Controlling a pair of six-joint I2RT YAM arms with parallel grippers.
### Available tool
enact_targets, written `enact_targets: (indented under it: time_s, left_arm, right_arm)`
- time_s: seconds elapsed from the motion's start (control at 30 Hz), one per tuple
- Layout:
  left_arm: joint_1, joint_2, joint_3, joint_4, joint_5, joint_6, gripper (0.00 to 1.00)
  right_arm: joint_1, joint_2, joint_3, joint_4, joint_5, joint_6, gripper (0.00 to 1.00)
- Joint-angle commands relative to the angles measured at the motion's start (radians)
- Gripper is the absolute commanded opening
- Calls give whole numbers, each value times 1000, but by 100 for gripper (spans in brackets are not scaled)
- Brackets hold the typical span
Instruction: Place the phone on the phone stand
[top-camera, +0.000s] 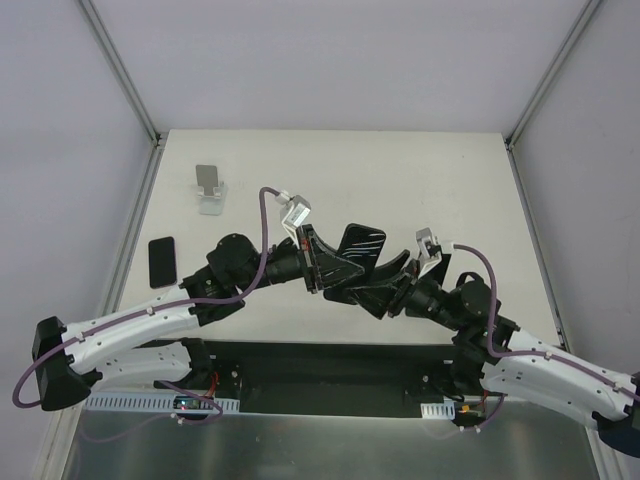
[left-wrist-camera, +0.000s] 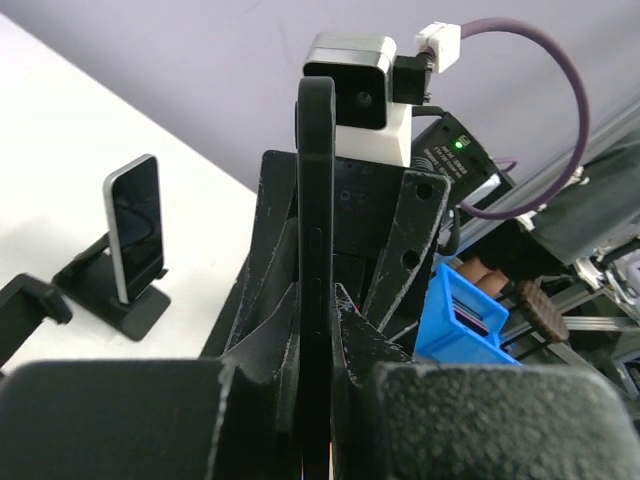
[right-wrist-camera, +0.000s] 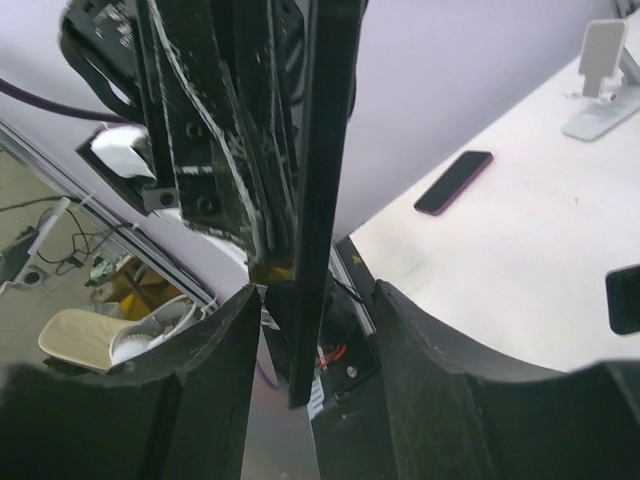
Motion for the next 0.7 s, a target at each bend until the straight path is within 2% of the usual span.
enact_targets:
  time_s: [0.0, 0.2, 0.23, 0.3, 0.37, 0.4, 0.43, 0.47, 0.5, 0.57, 0.63, 0.67]
  left_arm:
    - [2, 14, -11, 266, 67, -59, 0]
    - [2, 31, -24, 313, 89, -50, 0]
    - [2, 32, -24, 313, 89, -47, 0]
    - [2, 34, -17, 305, 95, -35, 0]
    - [7, 26, 7, 200, 96, -7, 0]
    - [11, 25, 54, 135, 95, 7, 4]
    - [16, 22, 79, -4, 89, 20, 14]
    - [30, 11, 97, -52, 86, 46, 25]
    - [38, 5, 125, -107, 81, 57, 48]
    - [82, -9, 151, -224, 111, 73, 56]
    - [126, -14, 167, -253, 176, 64, 60]
    - [148, -9, 170, -269, 263, 39, 61]
  right_arm:
    - [16, 20, 23, 185, 20, 30, 50]
    - [22, 37, 33, 195, 11, 28, 36]
    - [23, 40, 25, 202, 8, 28, 20]
    - [23, 37, 19, 202, 8, 25, 1]
    - [25, 20, 11, 186, 14, 5, 1]
    - [25, 9, 8, 159, 17, -4, 1]
    - [25, -14, 5, 142, 23, -22, 1]
    - [25, -26, 4, 122, 28, -33, 1]
    - [23, -39, 7, 76, 26, -46, 1]
    - [23, -68, 19, 30, -10, -87, 1]
    - [23, -80, 49, -37, -46, -113, 1]
    - [23, -80, 59, -57, -75, -122, 1]
